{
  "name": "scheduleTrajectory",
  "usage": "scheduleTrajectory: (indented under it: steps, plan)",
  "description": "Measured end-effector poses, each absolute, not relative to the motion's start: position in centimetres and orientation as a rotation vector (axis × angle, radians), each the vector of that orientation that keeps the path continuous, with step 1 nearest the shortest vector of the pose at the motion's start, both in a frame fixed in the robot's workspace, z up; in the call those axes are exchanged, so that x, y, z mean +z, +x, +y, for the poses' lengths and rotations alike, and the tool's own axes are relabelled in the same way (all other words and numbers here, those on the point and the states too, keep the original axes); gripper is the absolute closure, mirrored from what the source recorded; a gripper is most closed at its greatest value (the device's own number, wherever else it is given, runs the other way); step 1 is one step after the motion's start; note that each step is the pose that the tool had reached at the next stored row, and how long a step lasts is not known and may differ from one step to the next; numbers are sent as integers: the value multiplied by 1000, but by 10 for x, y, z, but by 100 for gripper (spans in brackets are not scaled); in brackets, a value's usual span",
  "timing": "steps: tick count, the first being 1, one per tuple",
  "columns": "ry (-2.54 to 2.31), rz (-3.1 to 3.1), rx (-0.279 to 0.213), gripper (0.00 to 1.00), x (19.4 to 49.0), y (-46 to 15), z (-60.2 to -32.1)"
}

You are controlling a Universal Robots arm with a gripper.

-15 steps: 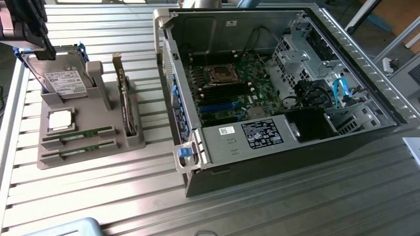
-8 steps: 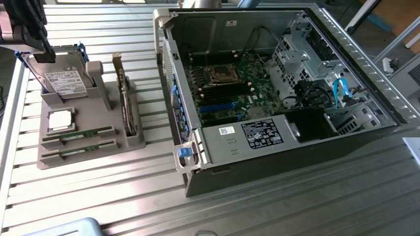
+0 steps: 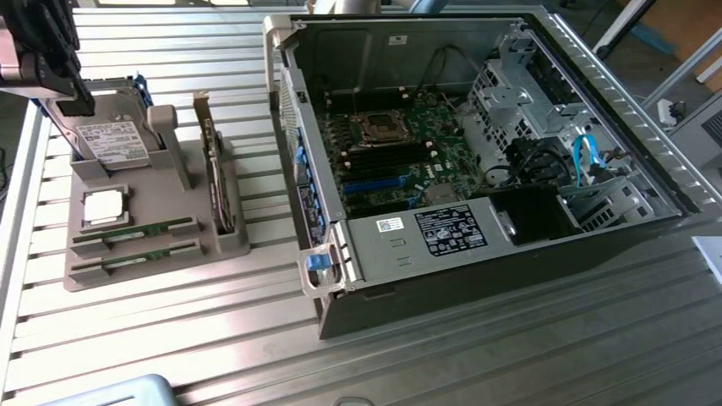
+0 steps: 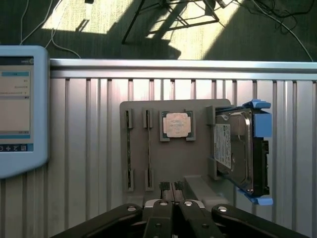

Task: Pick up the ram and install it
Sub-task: 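Pick up the ram and move it above insertion slot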

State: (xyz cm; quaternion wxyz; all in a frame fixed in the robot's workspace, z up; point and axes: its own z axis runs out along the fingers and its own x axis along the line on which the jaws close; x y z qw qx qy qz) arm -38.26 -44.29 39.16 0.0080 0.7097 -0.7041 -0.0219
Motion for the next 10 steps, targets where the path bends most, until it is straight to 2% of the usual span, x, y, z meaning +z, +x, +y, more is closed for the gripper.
scheduleTrajectory:
  steps: [10]
  plan:
    - [2239, -2167, -55, 89, 392, -383, -447]
